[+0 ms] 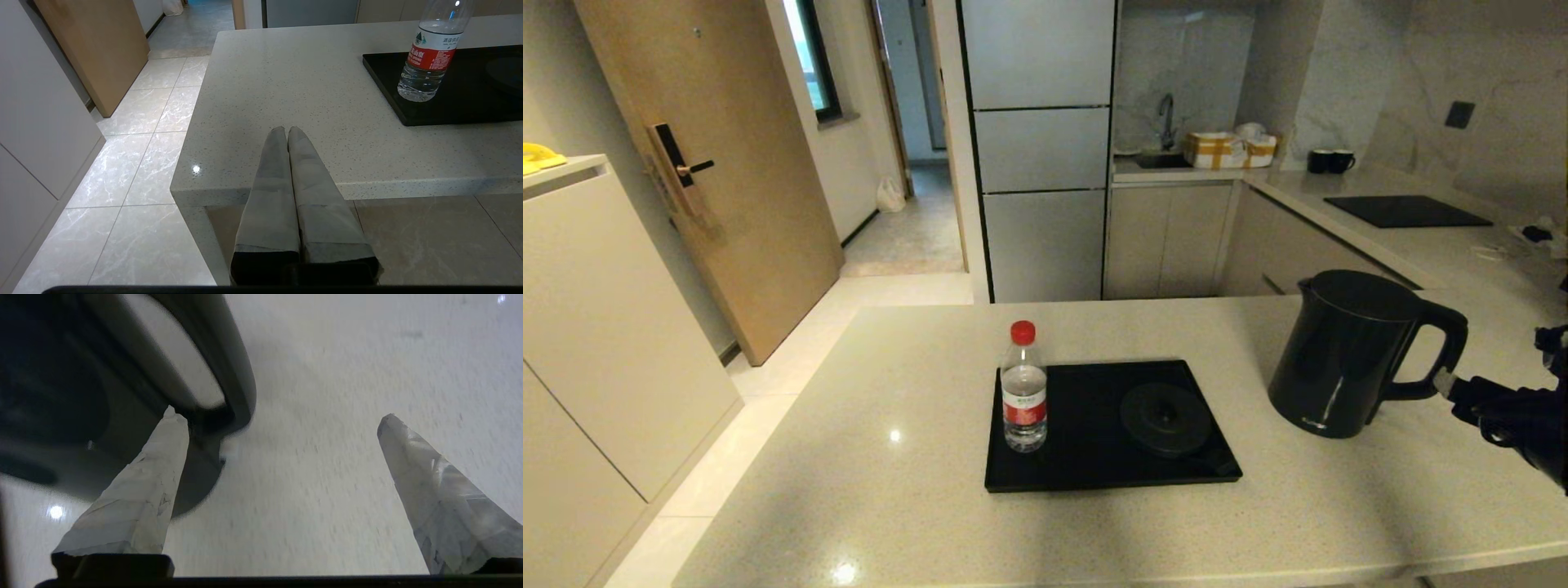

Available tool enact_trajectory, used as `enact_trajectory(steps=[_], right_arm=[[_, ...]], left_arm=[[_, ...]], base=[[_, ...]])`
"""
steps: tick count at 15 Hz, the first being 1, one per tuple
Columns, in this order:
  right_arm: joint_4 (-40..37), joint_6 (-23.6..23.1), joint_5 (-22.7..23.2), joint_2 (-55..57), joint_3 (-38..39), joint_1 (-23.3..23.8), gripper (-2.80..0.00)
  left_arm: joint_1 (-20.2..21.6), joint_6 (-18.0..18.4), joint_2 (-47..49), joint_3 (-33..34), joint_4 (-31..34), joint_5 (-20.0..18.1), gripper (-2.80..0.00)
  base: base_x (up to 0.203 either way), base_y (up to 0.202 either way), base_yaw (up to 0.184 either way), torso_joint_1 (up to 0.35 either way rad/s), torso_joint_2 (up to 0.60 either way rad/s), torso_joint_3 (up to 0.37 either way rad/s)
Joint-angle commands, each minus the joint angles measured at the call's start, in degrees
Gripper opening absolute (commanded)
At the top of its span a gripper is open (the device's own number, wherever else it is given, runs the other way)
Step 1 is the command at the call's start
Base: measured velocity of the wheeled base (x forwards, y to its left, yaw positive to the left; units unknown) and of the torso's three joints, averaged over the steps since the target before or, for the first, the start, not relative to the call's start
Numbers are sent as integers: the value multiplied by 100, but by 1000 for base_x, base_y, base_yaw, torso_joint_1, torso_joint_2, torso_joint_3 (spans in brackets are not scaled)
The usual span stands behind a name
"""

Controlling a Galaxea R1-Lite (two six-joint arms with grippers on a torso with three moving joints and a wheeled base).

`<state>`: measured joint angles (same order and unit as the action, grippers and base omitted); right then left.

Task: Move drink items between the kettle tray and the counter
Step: Return the kettle to its original position

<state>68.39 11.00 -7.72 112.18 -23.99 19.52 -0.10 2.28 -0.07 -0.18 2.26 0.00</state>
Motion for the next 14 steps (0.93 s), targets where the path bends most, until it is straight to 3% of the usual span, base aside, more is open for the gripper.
enact_trajectory(steps=[1,6,14], right_arm=[[210,8,-11,304,-71,8,0],[580,-4,21,1158,-570,-29,0],[487,-54,34,1435,-1105,-53,0]], left_arm=[[1,1,7,1,3,0,-280],[1,1,7,1,3,0,-280],[1,1,7,1,3,0,-280]], base=[[0,0,0,0,0,0],[0,0,0,0,0,0],[0,0,0,0,0,0]])
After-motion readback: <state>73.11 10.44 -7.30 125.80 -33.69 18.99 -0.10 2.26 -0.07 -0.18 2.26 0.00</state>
